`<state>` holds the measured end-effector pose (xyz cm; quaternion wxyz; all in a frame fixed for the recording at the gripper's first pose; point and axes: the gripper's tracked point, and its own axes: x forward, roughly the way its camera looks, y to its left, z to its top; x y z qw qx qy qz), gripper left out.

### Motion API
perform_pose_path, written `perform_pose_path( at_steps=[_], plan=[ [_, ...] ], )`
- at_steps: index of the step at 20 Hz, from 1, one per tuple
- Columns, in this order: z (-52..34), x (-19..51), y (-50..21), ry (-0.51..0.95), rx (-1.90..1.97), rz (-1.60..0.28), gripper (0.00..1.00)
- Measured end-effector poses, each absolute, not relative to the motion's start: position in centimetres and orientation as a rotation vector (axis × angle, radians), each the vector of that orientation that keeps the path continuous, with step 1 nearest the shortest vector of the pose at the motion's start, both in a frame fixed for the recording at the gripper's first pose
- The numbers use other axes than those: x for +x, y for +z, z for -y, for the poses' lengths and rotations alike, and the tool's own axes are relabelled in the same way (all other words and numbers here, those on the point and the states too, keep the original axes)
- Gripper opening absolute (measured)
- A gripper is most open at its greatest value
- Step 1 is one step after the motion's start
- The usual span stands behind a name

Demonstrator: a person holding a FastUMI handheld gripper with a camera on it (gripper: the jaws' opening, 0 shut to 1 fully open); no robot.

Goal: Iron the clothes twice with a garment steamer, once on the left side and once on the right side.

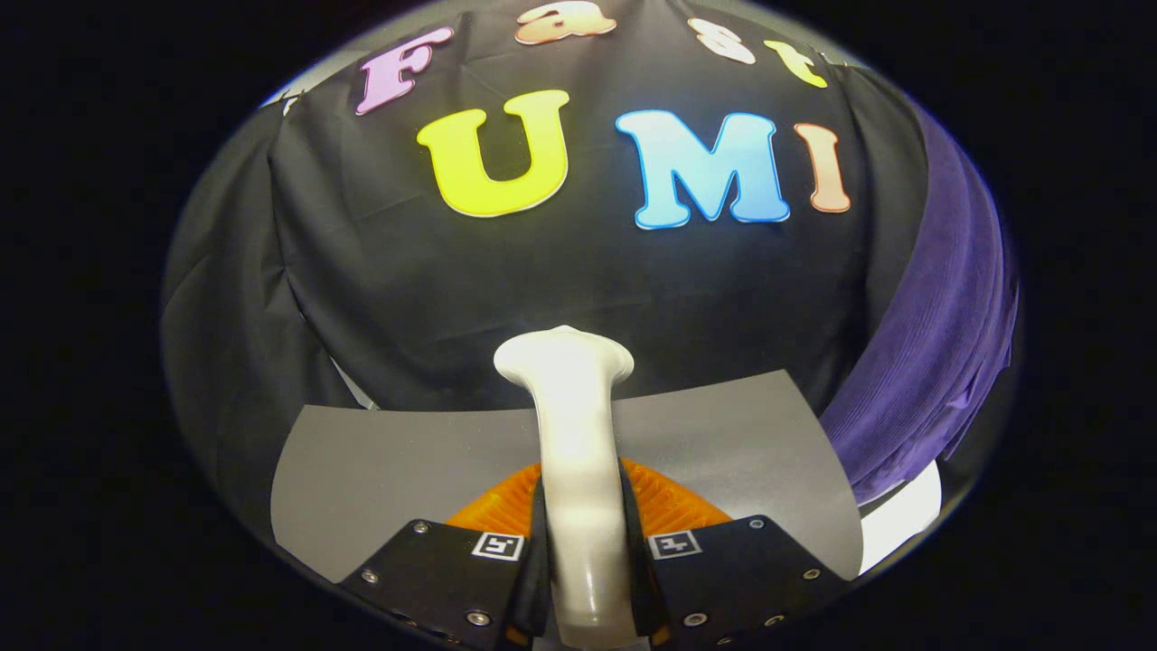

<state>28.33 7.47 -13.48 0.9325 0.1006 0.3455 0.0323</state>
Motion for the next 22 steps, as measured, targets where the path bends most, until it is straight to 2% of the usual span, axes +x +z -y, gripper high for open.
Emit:
perform_pose_path(
  at_steps=[4, 11, 16, 22],
  plan=[
    [-5.3, 26.3, -8.3, 0.106, 0.211, -0.526, 0.35],
    [3.0, 17.9, 0.5, 0.103, 0.204, -0.282, 0.35],
    [9.5, 12.4, 3.9, 0.079, 0.162, -0.185, 0.35],
    [16.9, 9.5, 6.7, 0.005, 0.13, -0.124, 0.35]
  ],
)
